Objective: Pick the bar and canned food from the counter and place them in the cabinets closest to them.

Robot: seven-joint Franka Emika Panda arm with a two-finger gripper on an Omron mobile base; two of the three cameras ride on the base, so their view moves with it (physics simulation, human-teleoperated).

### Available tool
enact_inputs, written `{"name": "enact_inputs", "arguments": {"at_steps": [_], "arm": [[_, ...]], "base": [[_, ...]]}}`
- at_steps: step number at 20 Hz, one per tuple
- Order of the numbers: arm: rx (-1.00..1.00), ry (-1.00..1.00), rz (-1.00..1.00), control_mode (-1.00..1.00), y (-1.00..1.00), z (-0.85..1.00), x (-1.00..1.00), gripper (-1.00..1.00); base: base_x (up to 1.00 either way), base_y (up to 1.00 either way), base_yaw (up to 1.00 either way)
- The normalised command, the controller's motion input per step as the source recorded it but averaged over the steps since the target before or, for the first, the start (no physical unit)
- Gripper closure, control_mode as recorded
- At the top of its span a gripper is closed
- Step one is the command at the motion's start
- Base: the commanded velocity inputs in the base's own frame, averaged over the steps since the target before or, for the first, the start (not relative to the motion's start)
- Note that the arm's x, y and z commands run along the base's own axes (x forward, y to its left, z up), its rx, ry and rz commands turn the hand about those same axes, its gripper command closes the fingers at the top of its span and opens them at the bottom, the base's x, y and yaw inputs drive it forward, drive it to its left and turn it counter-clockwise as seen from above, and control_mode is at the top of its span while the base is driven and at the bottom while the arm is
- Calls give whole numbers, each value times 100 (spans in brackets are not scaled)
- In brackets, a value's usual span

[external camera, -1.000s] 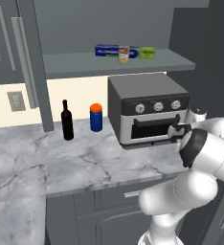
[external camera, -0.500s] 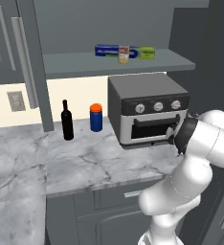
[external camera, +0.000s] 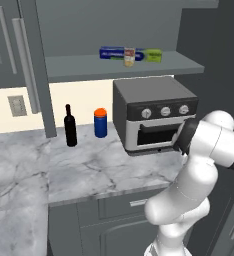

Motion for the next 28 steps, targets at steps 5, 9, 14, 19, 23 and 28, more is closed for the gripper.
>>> {"name": "enact_inputs", "arguments": {"at_steps": [5, 9, 14, 19, 23, 28], "arm": [[7, 6, 0, -100, 0, -2, 0, 100], [5, 3, 0, -100, 0, 0, 0, 100], [0, -1, 0, -100, 0, 18, -33, 100], [-1, -10, 0, -100, 21, 89, -61, 100], [-9, -1, -1, -100, 48, 80, -25, 100], [-10, 0, -1, -100, 58, 67, -20, 100]], "base": [[0, 0, 0], [0, 0, 0], [0, 0, 0], [0, 0, 0], [0, 0, 0], [0, 0, 0]]}}
